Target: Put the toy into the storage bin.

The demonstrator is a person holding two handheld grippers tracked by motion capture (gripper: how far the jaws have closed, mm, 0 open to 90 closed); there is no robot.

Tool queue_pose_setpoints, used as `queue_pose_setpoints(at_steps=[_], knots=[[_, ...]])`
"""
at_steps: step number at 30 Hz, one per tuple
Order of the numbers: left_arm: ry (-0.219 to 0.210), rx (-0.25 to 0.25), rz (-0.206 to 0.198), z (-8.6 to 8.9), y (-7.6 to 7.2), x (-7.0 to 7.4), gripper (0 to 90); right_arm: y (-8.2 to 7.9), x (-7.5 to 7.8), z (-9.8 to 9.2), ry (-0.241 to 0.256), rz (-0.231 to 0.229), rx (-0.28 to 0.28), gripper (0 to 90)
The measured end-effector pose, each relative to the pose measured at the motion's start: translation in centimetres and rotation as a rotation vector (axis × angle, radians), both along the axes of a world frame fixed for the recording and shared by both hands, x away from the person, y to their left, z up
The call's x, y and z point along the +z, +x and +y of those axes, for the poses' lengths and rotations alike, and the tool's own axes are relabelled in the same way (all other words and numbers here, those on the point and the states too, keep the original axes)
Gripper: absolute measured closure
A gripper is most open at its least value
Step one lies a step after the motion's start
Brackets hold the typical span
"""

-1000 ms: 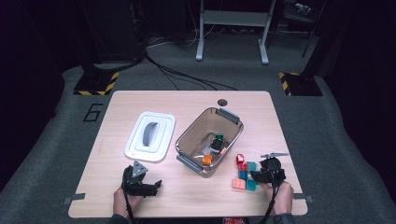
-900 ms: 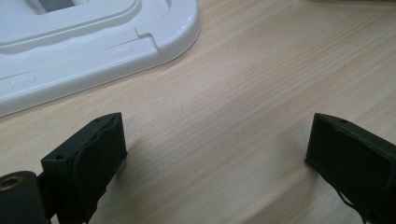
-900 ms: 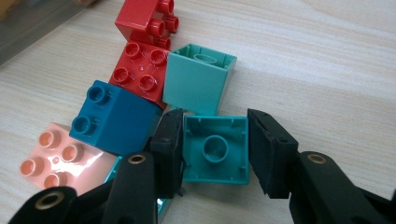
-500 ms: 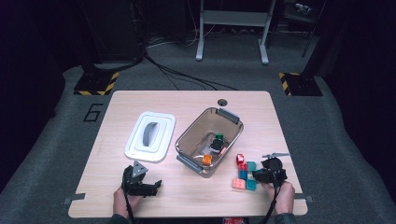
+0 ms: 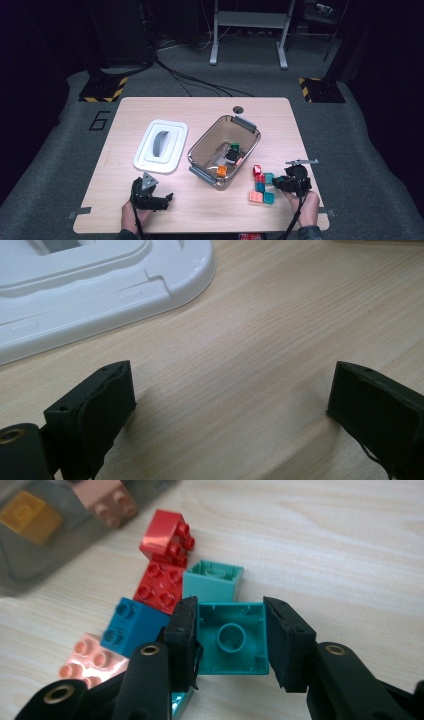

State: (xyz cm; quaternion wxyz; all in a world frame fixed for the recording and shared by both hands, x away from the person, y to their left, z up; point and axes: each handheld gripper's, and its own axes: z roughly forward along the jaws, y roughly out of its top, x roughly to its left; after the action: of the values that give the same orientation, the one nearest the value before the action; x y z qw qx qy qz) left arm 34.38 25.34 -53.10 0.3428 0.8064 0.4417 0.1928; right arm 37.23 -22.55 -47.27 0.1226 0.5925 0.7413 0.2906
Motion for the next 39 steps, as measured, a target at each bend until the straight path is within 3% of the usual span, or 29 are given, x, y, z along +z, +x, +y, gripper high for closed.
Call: queue_pose_setpoints(at_steps=[10, 28, 39], knots=[[-0.004, 0.003, 0.002, 0.0, 0.0, 0.0, 4.7, 0.9, 2.5, 0.2, 0.038, -0.050, 0.021, 58.8], [-0.003, 0.000, -0.002, -0.1, -0.1, 0.0, 4.6, 3.2, 7.2, 2.2, -0.005, -0.162, 0.102, 58.9], [0.018, -0.017, 0.001, -0.2, 0.0, 0.0, 0.2, 4.2, 9.2, 3.6, -0.014, -0.190, 0.124, 58.9]])
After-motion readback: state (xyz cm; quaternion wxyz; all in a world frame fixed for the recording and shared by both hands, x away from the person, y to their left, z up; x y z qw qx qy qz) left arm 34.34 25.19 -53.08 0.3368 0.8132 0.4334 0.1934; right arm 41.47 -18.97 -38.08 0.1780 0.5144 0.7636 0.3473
